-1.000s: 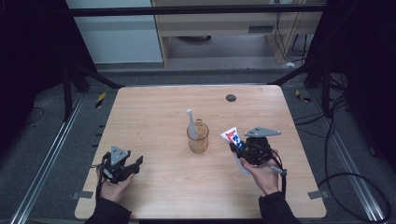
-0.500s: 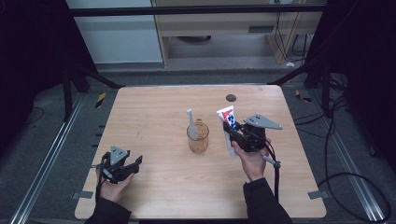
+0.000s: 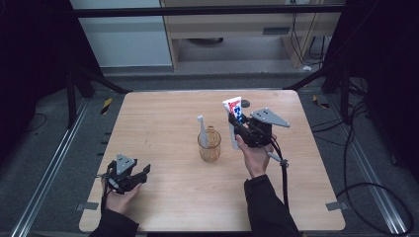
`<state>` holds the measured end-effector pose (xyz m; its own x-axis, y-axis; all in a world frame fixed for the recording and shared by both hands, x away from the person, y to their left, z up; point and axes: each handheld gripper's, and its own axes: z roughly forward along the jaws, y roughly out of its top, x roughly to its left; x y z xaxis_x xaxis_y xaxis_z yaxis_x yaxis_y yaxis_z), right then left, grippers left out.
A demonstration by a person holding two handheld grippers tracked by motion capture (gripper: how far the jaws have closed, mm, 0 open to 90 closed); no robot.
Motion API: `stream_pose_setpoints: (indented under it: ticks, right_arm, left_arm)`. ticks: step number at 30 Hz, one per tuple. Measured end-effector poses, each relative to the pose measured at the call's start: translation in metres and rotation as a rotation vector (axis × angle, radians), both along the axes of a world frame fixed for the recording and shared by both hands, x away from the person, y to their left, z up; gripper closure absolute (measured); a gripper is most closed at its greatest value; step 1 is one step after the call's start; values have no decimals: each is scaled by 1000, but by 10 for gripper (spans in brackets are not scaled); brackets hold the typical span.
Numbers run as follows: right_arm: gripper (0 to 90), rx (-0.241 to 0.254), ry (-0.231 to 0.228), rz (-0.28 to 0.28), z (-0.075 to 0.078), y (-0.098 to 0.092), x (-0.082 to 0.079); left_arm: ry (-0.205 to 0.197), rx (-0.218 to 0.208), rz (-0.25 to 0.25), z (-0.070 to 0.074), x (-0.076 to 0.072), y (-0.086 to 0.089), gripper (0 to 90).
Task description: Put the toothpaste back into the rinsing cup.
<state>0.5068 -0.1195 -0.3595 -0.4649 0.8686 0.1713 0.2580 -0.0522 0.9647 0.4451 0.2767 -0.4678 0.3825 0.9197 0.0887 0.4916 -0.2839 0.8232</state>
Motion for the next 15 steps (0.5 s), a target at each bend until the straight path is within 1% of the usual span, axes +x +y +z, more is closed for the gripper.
stream_pose_setpoints:
  ticks: [2,6,15]
  right_arm:
    - [691,23,-4,3,-1,2,5]
    - [691,38,-14,-12,-1,7,15]
    - [691,108,-67,-31,-3,19,28]
  left_arm:
    - [-4,-1,1,1,0,0,437]
    - [-2,-1,2,0,0,0,438]
    - [-5,-4,6,0,0,0,440]
